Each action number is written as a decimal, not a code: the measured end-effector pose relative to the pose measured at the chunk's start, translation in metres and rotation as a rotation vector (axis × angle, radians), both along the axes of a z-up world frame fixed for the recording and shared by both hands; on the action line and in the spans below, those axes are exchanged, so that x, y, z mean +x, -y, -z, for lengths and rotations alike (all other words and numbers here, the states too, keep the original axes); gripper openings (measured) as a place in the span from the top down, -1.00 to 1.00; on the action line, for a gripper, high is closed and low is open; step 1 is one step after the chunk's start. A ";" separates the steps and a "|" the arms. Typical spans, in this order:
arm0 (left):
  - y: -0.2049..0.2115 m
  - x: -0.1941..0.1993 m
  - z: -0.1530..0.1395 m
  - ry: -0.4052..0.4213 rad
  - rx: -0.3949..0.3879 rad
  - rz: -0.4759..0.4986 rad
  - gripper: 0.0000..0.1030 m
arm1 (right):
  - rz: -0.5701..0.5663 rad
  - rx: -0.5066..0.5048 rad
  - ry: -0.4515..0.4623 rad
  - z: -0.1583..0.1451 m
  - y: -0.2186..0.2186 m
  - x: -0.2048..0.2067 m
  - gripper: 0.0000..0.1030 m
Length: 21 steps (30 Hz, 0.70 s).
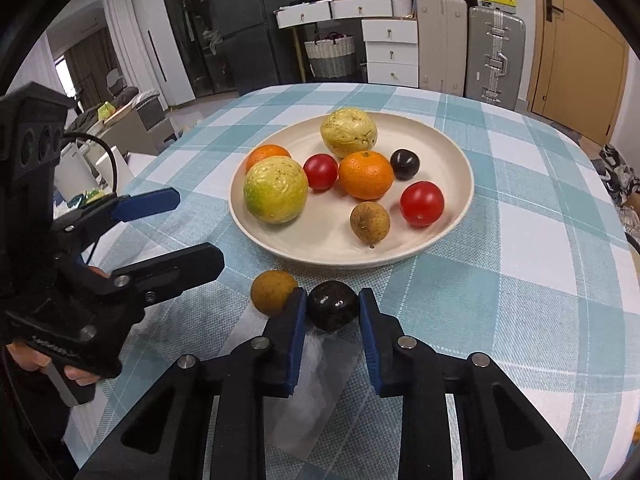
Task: Organize fruits
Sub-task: 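Close the right gripper on the dark plum on the cloth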
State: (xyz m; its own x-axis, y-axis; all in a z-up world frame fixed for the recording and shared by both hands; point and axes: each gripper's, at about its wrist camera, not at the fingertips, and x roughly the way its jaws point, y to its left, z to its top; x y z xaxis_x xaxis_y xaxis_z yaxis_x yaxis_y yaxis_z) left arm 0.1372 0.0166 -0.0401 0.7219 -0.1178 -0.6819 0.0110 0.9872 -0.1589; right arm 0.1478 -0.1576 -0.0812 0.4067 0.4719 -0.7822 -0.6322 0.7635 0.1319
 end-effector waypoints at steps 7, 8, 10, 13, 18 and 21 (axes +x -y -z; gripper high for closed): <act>0.010 -0.002 0.000 -0.001 0.013 0.030 -0.98 | 0.059 0.067 0.034 -0.011 0.025 -0.014 0.48; 0.012 -0.003 0.000 -0.002 0.014 0.038 -0.98 | 0.067 0.076 0.034 -0.012 0.029 -0.014 0.48; 0.018 -0.004 -0.001 -0.004 0.019 0.059 -0.97 | 0.071 0.087 0.035 -0.014 0.032 -0.013 0.48; 0.026 -0.006 -0.002 -0.007 0.015 0.088 -0.84 | 0.075 0.087 0.038 -0.016 0.037 -0.012 0.48; 0.039 -0.005 0.004 -0.041 0.009 0.138 -0.54 | 0.092 0.096 0.031 -0.017 0.045 -0.012 0.48; 0.045 -0.001 0.011 -0.072 0.024 0.152 -0.33 | 0.100 0.106 0.021 -0.017 0.050 -0.013 0.48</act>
